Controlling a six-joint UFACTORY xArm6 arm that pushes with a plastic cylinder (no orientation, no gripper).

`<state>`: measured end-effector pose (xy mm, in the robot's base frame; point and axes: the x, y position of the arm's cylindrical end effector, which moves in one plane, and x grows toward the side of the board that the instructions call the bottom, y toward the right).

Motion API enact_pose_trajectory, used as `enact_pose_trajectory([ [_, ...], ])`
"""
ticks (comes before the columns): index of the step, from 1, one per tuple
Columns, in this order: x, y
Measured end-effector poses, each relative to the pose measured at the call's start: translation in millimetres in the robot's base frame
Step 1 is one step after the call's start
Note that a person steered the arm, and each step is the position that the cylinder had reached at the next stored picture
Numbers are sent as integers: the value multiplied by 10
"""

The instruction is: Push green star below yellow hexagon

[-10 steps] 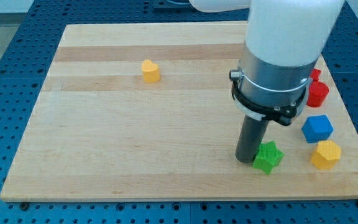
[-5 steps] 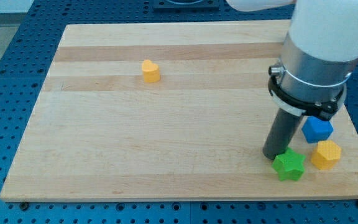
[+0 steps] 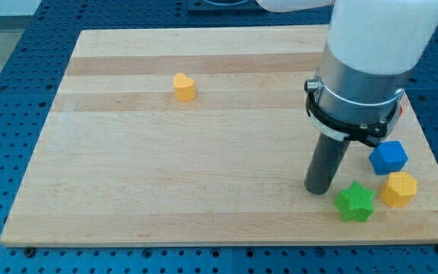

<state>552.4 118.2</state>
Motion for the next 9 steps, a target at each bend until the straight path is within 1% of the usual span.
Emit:
enact_pose_trajectory([
  [1, 60, 68],
  [2, 285, 283],
  [3, 285, 283],
  [4, 285, 150],
  [5, 403, -146],
  [6, 664, -75],
  [7, 652, -75],
  [9, 299, -8],
])
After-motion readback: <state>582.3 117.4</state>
